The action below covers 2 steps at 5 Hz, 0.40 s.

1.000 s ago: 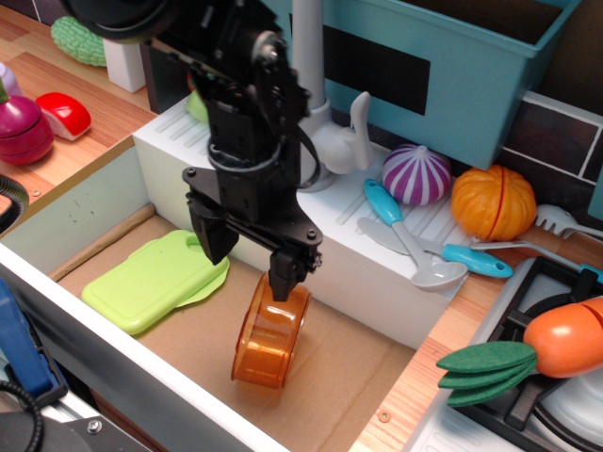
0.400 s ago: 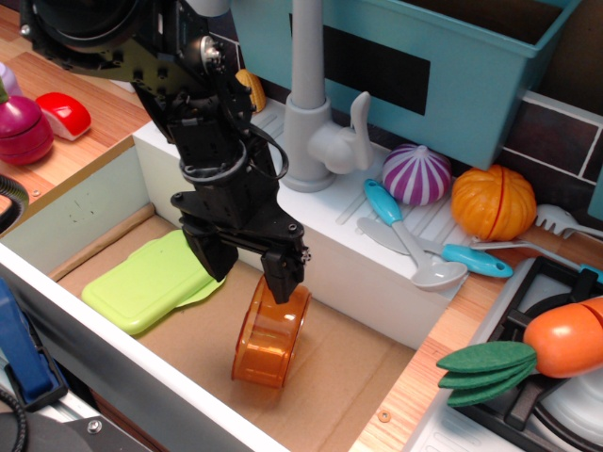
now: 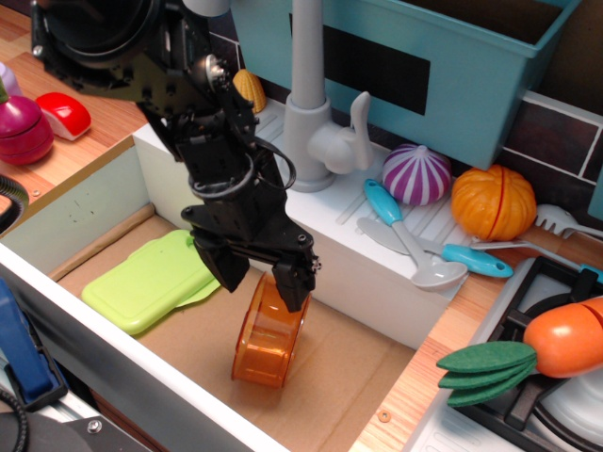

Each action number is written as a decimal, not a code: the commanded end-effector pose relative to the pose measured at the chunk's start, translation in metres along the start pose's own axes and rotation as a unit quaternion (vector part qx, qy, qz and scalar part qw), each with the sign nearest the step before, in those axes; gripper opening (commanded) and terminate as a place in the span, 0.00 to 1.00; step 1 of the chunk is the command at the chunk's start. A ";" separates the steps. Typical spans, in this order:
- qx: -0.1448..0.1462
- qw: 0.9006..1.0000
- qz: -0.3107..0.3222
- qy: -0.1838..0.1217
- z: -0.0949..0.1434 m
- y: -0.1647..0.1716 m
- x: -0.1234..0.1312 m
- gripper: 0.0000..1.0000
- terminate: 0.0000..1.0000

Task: Flip orange pot upright in sink

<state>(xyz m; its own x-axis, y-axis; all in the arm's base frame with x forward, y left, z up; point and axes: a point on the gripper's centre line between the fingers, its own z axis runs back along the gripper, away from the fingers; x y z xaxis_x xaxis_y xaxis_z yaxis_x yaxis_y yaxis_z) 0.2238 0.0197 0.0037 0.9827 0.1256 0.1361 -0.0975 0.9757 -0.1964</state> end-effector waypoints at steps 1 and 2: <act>-0.015 1.000 0.004 -0.016 -0.008 -0.004 0.001 1.00 0.00; -0.025 0.999 0.017 -0.019 -0.014 -0.010 0.000 1.00 0.00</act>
<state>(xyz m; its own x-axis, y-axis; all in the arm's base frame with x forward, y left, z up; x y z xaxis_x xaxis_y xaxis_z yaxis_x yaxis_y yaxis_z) 0.2257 0.0044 -0.0132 0.9693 0.1928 0.1528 -0.1486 0.9539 -0.2607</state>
